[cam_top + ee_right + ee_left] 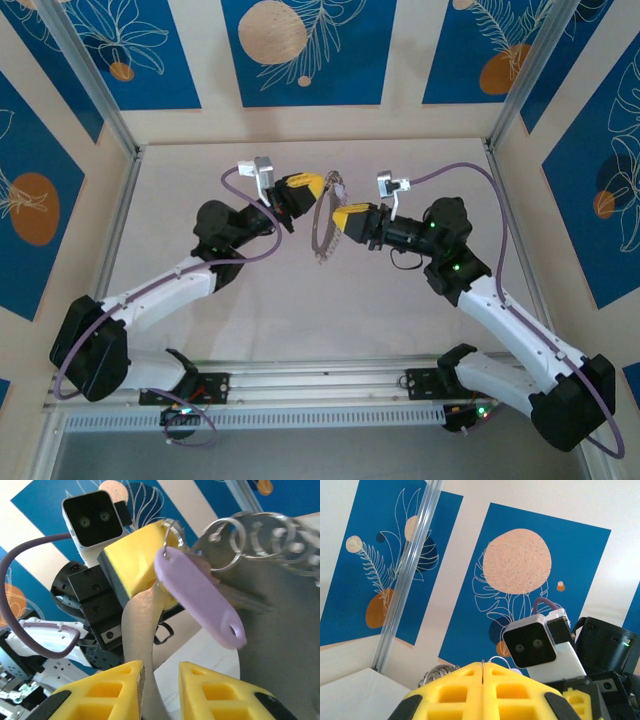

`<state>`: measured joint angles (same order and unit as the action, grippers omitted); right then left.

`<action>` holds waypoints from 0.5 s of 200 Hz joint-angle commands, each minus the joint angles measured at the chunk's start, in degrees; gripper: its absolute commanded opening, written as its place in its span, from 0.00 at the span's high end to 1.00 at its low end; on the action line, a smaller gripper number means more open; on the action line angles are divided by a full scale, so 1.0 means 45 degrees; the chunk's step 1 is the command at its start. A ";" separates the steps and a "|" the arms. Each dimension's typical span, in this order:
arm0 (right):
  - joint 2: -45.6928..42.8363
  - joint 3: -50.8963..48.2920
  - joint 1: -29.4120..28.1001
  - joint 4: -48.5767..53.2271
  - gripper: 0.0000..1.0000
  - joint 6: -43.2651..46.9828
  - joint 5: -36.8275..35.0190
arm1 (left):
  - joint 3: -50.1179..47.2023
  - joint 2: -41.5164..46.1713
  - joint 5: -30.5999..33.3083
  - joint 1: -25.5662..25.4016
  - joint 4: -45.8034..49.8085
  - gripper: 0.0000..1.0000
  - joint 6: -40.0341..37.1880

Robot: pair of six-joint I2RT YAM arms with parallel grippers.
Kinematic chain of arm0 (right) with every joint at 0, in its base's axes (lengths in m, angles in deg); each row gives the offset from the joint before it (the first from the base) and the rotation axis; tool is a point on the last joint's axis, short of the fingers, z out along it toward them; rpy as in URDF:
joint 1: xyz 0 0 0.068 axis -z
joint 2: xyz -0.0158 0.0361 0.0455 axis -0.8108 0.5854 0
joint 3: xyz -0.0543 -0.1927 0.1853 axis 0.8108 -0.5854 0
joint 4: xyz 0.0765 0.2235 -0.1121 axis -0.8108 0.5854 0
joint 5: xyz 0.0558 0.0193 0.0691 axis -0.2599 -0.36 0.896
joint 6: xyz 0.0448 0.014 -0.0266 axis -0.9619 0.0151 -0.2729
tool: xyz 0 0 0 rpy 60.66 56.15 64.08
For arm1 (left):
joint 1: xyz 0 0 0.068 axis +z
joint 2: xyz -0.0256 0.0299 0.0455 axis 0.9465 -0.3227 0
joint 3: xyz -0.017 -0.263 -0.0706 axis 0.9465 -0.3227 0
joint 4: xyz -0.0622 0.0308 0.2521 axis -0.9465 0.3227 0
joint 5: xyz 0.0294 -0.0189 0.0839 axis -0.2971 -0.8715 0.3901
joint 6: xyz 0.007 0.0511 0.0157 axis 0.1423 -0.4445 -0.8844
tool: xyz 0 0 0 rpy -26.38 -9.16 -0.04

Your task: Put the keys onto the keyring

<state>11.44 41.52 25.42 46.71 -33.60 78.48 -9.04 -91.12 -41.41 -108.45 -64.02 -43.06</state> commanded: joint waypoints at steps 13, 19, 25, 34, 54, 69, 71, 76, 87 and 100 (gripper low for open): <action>-0.1111 0.0297 0.1054 0.0576 0.74 0.0357 -0.0245 | 0.0066 -0.0011 -0.0447 0.0243 -0.1339 1.00 0.0462; -0.1192 0.0422 0.1173 0.0640 0.74 0.0376 -0.0224 | 0.0076 -0.0008 -0.0474 0.0272 -0.1335 1.00 0.0472; -0.1200 0.0573 0.1249 0.0709 0.74 0.0429 -0.0212 | 0.0095 -0.0020 -0.0522 0.0258 -0.1344 1.00 0.0472; -0.1136 0.0885 0.1279 0.0864 0.71 0.0539 -0.0228 | 0.0110 -0.0030 -0.0553 0.0280 -0.1311 1.00 0.0455; -0.0682 0.1565 0.1292 0.1038 0.61 0.0631 -0.0264 | 0.0146 -0.0004 -0.0637 0.0291 -0.1174 1.00 0.0363; -0.0166 0.2051 0.1260 0.0984 0.56 0.0558 -0.0276 | 0.0154 0.0022 -0.0668 0.0292 -0.1095 1.00 0.0301; -0.0102 0.2108 0.1269 0.0966 0.56 0.0544 -0.0282 | 0.0146 0.0020 -0.0665 0.0280 -0.1077 1.00 0.0295; 0.0057 0.2243 0.1262 0.0961 0.55 0.0495 -0.0294 | 0.0160 0.0026 -0.0660 0.0290 -0.1042 1.00 0.0266; 0.0378 0.2508 0.1219 0.0886 0.55 0.0456 -0.0284 | 0.0177 0.0045 -0.0697 0.0278 -0.0996 1.00 0.0228; 0.0652 0.2732 0.1138 0.0824 0.55 0.0449 -0.0320 | 0.0158 0.0030 -0.0710 0.0284 -0.0979 1.00 0.0242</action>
<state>12.27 51.21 31.04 50.27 -31.70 77.74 -9.04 -91.12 -43.24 -107.67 -65.18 -42.05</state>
